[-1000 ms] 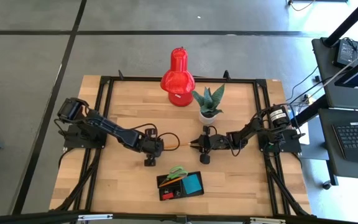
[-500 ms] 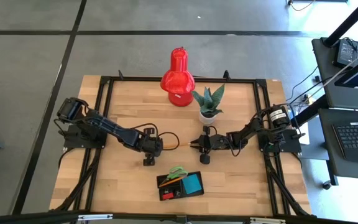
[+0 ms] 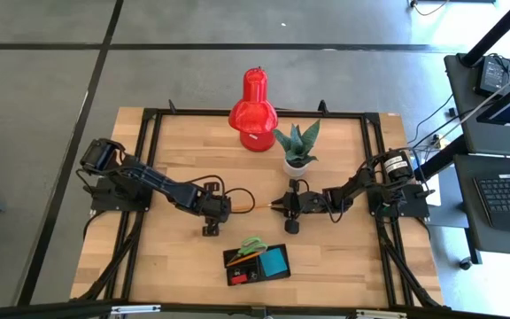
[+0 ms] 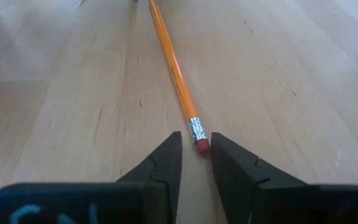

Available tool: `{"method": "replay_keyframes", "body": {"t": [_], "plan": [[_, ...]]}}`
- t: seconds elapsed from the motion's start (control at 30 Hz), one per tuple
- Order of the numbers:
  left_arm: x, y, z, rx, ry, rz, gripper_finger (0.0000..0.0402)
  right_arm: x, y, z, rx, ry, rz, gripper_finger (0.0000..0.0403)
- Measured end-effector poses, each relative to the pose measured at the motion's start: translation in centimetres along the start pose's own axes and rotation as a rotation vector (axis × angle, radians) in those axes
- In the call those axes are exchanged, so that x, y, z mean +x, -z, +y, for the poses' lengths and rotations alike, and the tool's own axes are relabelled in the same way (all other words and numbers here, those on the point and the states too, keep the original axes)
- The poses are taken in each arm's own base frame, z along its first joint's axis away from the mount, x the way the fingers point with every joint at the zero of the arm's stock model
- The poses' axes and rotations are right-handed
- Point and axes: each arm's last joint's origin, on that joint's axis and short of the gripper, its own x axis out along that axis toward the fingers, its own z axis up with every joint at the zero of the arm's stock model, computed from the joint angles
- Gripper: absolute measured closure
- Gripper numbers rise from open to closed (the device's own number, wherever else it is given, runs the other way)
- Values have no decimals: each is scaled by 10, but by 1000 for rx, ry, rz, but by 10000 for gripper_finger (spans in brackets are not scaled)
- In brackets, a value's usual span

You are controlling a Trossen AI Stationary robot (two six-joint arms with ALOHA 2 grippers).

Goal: Pick and place office supplies into organizer
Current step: Put the yellow pencil into the desk organizer

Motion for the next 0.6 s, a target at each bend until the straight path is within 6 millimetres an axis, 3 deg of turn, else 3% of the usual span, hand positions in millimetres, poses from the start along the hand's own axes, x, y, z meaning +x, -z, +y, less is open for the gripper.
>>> {"method": "replay_keyframes", "body": {"t": [0.6], "plan": [[9,-4,3,-85,26,2,314,0,0,0,1,0,-4,315]]}}
